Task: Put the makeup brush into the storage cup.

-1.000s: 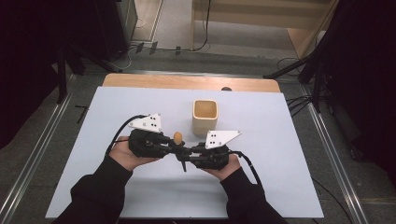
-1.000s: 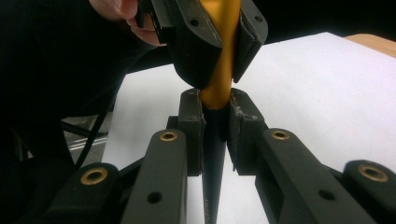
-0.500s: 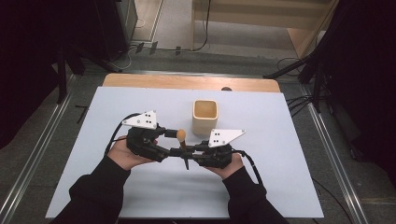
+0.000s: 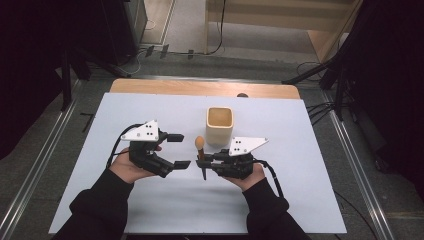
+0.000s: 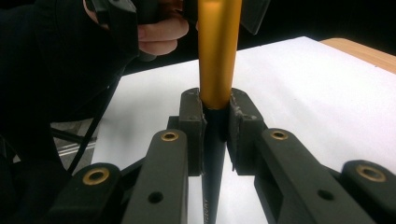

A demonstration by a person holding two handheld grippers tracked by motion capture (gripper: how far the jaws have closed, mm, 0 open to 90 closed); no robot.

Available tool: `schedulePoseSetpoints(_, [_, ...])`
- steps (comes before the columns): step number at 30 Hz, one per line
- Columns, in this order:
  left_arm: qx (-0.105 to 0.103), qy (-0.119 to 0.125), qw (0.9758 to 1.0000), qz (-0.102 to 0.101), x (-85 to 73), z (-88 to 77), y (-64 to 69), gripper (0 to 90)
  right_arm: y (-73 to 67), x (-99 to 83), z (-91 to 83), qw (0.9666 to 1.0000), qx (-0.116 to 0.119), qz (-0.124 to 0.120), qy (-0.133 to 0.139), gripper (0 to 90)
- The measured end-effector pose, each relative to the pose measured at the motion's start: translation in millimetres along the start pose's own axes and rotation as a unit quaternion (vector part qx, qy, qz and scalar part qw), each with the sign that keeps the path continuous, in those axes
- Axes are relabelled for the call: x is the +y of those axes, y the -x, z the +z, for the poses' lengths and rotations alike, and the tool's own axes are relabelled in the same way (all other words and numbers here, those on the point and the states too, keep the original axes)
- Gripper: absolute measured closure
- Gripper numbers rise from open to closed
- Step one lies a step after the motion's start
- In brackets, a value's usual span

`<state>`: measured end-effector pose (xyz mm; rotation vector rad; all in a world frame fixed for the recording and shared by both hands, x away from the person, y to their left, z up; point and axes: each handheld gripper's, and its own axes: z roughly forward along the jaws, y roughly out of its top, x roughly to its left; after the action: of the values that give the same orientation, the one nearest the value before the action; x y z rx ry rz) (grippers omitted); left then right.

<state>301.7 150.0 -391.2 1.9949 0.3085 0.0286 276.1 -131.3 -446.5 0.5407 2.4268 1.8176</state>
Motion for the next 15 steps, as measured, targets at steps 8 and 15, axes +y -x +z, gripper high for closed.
schedulePoseSetpoints(8, [-0.007,0.004,1.0000,-0.001,-8.1,-8.3,-1.4,14.8,2.4,0.7,-8.8,1.0000,-0.009,0.001,0.003,79.0])
schedulePoseSetpoints(15, [0.005,0.010,0.9999,-0.009,-15.7,-14.8,-4.0,13.8,5.1,1.2,-19.6,0.9998,-0.019,0.003,0.010,79.0])
